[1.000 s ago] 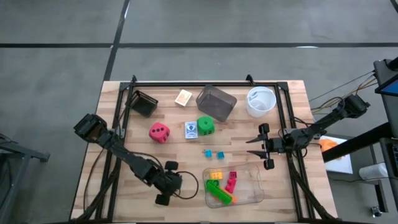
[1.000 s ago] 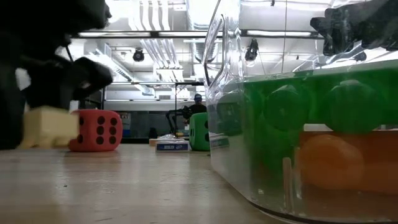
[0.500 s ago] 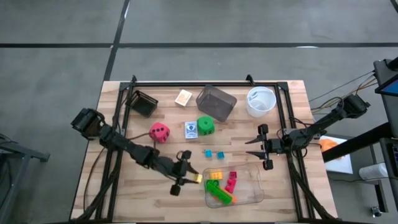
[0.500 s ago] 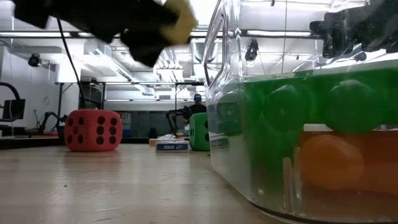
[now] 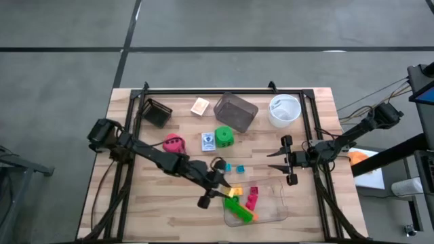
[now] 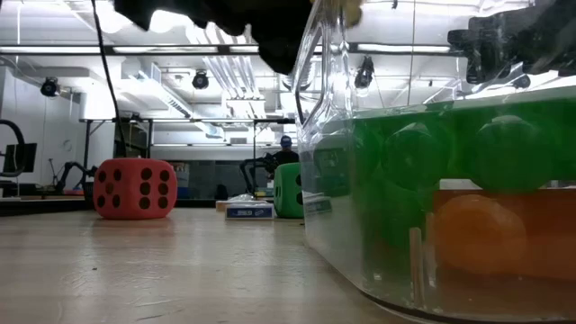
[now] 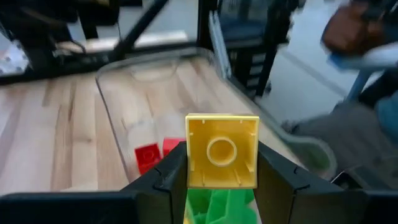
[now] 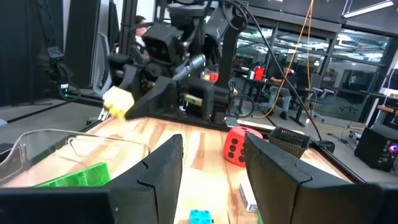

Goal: Pick & Place Toys
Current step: Put the yellow game piece into the bottom transparent bin

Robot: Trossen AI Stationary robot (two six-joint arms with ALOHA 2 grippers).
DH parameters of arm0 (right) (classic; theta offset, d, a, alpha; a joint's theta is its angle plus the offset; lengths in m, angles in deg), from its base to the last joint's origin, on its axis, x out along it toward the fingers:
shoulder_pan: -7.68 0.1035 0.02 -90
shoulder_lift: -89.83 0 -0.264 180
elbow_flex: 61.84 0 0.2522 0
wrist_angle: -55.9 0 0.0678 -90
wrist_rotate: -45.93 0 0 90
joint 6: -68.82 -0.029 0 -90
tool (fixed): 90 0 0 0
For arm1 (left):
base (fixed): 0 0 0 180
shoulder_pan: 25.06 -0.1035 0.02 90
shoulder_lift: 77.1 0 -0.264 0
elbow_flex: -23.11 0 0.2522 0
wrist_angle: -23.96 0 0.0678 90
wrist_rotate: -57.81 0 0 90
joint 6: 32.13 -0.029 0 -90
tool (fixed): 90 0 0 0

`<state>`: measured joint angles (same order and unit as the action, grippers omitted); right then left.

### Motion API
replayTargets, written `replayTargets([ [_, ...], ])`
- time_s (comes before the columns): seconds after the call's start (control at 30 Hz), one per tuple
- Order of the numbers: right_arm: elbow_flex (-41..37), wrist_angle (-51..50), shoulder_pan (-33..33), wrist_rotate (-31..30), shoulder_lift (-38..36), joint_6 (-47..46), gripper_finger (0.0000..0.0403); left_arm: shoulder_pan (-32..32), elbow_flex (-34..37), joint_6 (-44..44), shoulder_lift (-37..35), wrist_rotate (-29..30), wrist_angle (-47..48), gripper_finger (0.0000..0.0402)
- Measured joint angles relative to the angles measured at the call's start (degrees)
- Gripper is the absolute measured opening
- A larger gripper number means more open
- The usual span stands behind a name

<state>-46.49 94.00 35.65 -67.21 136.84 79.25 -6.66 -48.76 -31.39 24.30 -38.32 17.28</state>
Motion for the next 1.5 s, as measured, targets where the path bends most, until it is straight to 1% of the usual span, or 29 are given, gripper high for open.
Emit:
replayTargets([
  [0.07, 0.00, -0.15, 0.00, 0.00, 0.13, 0.03, 0.0167, -0.02, -3.12, -0.67, 1.42, -0.11, 4.57, 0.0133],
  [0.17, 0.00, -0.07, -0.01, -0.02, 0.06, 0.02, 0.0167, -0.09, -6.44, -0.98, 3.60, -0.60, 8.73, 0.0133],
  [0.2, 0.00, -0.01, -0.01, 0.00, 0.07, 0.02, 0.0167, -0.11, -7.31, -0.99, 4.32, -1.05, 9.73, 0.0141],
  [0.23, 0.00, -0.02, -0.01, -0.02, 0.10, 0.02, 0.0167, -0.14, -8.01, -0.99, 4.85, -1.37, 10.42, 0.0155],
  [0.37, 0.00, -0.20, 0.00, 0.00, 0.02, 0.02, 0.0167, -0.37, -8.94, -0.97, 5.95, -1.42, 11.18, 0.0233],
  [0.43, 0.00, -0.14, 0.00, 0.00, 0.10, 0.00, 0.0167, -0.39, -8.90, -0.95, 6.09, -1.42, 11.50, 0.0263],
  [0.5, 0.00, -0.21, 0.01, 0.00, 0.11, 0.00, 0.0167, -0.39, -8.90, -0.97, 6.12, -1.43, 11.42, 0.0283],
  [0.6, 0.00, -0.20, -0.01, 0.00, 0.13, -0.02, 0.0167, -0.37, -9.03, -0.93, 6.12, -1.59, 11.45, 0.0301],
  [0.83, 0.00, -0.20, -0.01, 0.00, 0.13, -0.02, 0.0167, -0.37, -9.18, -0.76, 6.12, -1.54, 12.70, 0.0307],
  [0.97, 0.00, -0.19, -0.01, 0.00, 0.13, 0.00, 0.0167, -0.49, -9.33, -0.80, 6.12, 0.51, 12.98, 0.0307],
  [1.13, 0.00, -0.18, -0.01, 0.00, 0.13, 0.00, 0.0167, -0.96, -9.49, -2.30, 6.12, 0.79, 13.42, 0.0308],
  [1.37, 0.00, -0.20, -0.01, 0.00, 0.17, 0.00, 0.0167, -1.15, -9.51, -4.01, 6.08, 3.07, 9.59, 0.0307],
  [1.43, 0.00, -0.20, 0.00, 0.00, 0.17, -0.02, 0.0167, -1.36, -9.51, -3.97, 6.08, 3.17, 9.59, 0.0299],
  [1.5, 0.00, -0.21, 0.00, 0.00, 0.29, -0.02, 0.0167, -1.60, -9.51, -3.93, 6.08, 3.17, 9.61, 0.0278],
])
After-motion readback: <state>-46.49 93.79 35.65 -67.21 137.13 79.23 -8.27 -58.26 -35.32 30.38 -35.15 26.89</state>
